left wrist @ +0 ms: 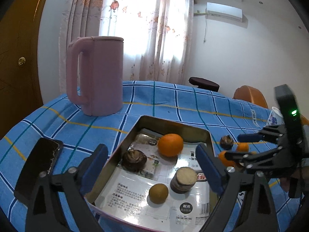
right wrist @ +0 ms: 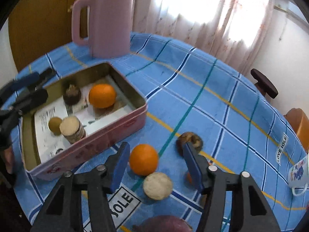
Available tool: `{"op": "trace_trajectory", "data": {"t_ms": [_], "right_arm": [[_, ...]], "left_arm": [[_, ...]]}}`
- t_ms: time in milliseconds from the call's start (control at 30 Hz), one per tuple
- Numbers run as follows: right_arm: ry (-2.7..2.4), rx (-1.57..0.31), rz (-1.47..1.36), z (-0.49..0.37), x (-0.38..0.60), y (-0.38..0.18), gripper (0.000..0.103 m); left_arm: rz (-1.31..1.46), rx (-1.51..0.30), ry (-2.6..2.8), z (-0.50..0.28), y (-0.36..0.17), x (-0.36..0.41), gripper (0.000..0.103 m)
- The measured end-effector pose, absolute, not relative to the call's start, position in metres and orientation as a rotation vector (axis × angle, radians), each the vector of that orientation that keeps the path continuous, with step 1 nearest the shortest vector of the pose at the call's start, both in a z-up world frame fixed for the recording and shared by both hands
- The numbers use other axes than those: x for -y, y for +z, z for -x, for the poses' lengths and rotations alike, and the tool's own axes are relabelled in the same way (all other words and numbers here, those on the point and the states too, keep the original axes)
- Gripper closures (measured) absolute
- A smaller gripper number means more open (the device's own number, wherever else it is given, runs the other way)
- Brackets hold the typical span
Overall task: Organize fruits
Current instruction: 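Grasp another orange with the right gripper while the left gripper grasps the purple round fruit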
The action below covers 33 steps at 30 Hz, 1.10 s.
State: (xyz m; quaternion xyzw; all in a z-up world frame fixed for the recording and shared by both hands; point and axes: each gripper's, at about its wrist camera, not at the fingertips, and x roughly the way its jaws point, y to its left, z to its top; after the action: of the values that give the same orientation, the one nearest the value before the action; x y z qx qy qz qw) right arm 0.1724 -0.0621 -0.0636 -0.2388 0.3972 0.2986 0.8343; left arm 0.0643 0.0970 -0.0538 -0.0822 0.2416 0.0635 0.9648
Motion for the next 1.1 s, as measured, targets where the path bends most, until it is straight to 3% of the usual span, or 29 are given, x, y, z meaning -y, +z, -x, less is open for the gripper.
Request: {"op": "trace_trajectory", "data": {"t_ms": [67, 167, 600, 1100], "right_arm": [[0.643, -0.884, 0.519, -0.177, 0.056, -0.072, 0.051], [0.664, -0.899, 0.503, -0.18, 0.056, -0.073, 0.067], [0.563, -0.666, 0.211, -0.142, 0.161, -0.017, 0.068], [0.414, -0.662, 0.07, -0.113, 0.253, -0.052, 0.068]], "left_arm": [[0.162, -0.492, 0.123, -0.064, -0.054, -0.095, 0.009], [0.16, -0.493, 0.111, -0.063, -0.054, -0.09, 0.009], [0.09, -0.491, -0.025, -0.06, -0.045, -0.029, 0.009], [0.035, -0.604, -0.237, -0.084, -0.061, 0.082, 0.01]]}}
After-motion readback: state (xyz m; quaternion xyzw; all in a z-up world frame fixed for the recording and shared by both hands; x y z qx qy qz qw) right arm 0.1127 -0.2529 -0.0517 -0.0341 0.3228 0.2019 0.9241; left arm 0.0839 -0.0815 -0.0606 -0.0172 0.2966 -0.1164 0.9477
